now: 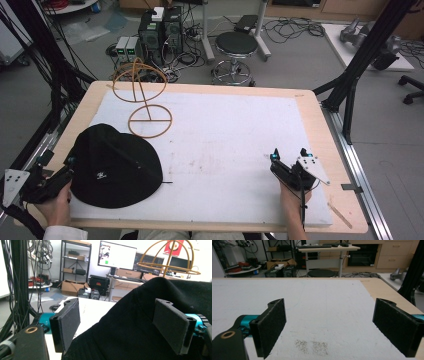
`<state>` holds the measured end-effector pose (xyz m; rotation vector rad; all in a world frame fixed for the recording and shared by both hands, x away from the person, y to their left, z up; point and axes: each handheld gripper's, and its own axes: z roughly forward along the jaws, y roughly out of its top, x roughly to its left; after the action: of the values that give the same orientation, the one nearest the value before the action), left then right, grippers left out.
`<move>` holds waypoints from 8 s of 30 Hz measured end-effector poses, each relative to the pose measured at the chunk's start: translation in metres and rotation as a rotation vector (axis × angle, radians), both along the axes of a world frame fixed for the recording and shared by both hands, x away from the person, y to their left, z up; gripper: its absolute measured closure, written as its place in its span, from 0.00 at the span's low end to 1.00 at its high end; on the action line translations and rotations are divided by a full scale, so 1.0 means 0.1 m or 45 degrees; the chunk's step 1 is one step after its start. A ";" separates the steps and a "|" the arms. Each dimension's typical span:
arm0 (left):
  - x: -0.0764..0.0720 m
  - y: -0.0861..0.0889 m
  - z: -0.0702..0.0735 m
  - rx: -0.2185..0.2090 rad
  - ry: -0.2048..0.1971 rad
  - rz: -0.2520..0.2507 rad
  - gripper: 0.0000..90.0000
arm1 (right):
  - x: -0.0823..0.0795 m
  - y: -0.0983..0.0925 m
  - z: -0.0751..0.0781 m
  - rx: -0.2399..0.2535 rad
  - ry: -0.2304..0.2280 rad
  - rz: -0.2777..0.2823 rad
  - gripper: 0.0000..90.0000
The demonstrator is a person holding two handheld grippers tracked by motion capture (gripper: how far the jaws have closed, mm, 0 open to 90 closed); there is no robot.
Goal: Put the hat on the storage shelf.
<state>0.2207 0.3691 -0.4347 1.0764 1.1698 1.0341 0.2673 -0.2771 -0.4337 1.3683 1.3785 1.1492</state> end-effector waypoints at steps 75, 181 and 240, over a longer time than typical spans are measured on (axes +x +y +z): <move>0.19 -0.50 0.00 0.268 0.339 -0.504 0.39 | 0.01 0.01 -0.01 -0.006 0.019 0.009 0.12; 0.06 -0.68 1.36 0.072 -0.323 -0.407 0.95 | -0.01 0.04 0.00 -0.010 0.004 -0.007 0.12; 1.85 -1.43 1.68 0.235 0.064 -0.439 0.95 | -0.06 -0.01 0.03 0.054 0.038 -0.010 0.12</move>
<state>0.4055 0.2262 -0.2668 1.4006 0.8980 0.8576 0.2608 -0.2778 -0.4307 1.4252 1.3757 1.1631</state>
